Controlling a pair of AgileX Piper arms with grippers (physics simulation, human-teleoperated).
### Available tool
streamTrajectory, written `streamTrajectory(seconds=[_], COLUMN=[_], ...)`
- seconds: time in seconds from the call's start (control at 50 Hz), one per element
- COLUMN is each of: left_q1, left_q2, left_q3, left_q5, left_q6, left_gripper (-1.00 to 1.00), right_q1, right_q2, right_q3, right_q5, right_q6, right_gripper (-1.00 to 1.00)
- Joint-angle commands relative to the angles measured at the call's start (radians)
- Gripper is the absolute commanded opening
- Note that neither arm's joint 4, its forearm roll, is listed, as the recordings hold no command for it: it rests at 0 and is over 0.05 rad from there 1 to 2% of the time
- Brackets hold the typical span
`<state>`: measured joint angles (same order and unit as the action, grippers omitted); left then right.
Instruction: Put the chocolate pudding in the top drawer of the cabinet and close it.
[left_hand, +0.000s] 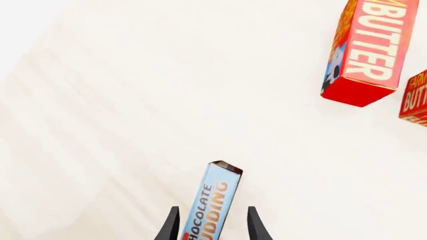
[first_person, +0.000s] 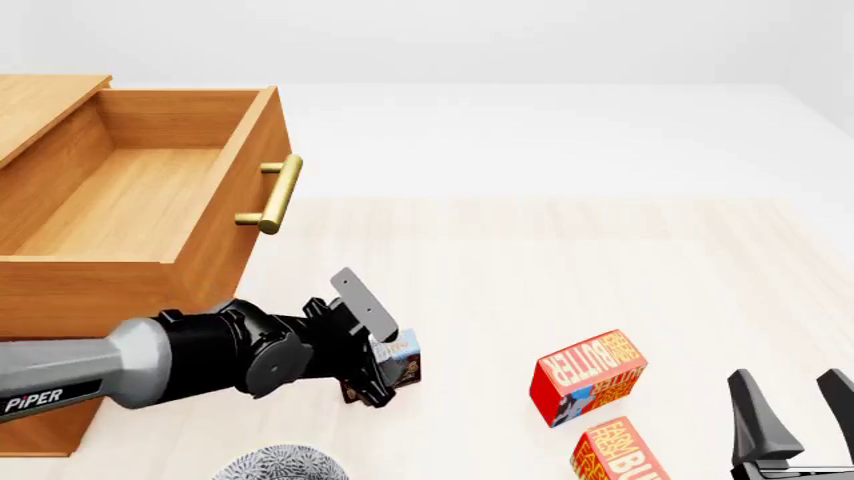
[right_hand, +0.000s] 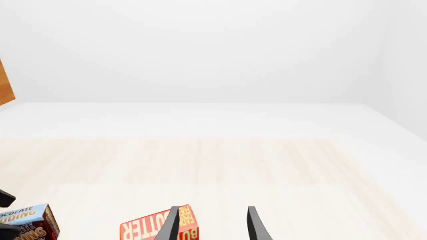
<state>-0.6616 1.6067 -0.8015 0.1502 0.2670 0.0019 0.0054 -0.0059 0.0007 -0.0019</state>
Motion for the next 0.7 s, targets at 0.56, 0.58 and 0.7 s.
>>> streamTrajectory(seconds=[0.56,0.58,0.7], left_q1=[0.035,0.042,0.031], left_q2=[0.07,0.066,0.06], left_q3=[0.01,0.01,0.014], left_q5=[-0.044,-0.043,-0.038], left_q6=[-0.022,-0.011,-0.027], left_gripper=[1.0,1.0,-1.0], right_q1=[0.0,0.0,0.0], right_q2=[0.0,0.0,0.0], right_q3=[0.0,0.0,0.0], right_q5=[0.0,0.0,0.0], right_q6=[0.0,0.0,0.0], right_gripper=[1.0,1.0,1.0])
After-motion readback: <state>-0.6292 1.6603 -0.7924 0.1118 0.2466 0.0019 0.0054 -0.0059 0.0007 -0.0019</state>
